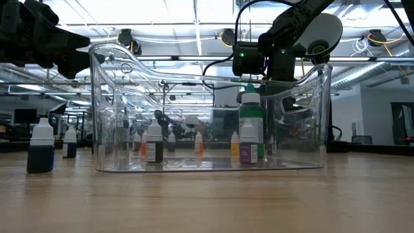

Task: Pick & Place food coloring
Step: Put the small blue food coloring bottle into the bin

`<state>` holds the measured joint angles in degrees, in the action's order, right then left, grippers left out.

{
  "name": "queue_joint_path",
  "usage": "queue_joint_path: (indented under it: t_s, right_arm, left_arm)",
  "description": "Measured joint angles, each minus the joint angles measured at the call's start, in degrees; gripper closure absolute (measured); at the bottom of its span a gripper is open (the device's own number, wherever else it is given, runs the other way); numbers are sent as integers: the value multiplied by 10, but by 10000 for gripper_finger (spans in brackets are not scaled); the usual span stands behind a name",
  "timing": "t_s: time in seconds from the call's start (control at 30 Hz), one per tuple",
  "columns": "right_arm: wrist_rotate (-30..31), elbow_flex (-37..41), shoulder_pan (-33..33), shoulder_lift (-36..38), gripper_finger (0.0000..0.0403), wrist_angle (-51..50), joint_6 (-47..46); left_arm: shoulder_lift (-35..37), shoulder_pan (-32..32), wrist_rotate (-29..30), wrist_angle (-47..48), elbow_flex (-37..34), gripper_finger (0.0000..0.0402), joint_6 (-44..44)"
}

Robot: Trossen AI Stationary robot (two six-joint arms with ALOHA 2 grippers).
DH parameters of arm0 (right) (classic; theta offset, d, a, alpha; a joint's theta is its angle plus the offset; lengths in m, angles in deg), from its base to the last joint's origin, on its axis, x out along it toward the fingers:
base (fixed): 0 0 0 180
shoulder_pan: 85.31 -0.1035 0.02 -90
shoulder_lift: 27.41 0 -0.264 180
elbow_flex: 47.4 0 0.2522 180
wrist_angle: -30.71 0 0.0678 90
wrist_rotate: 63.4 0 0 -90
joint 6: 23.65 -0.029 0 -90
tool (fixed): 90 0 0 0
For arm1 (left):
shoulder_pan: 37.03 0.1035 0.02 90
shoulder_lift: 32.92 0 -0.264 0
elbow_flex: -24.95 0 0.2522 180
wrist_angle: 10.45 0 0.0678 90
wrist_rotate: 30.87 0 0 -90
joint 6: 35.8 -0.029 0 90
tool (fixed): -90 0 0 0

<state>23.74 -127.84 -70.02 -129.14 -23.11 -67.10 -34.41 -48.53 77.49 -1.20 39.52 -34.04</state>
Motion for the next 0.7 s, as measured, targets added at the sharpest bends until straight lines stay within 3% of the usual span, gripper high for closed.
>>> queue_joint_path:
  t_s: [0.3, 0.7]
  right_arm:
    - [27, 0, 0, 0, 353, 9, 69]
    - [43, 0, -2, 12, 354, 58, 128]
  left_arm:
    - [0, 0, 0, 0, 0, 92, 0]
    - [0, 0, 0, 0, 0, 92, 0]
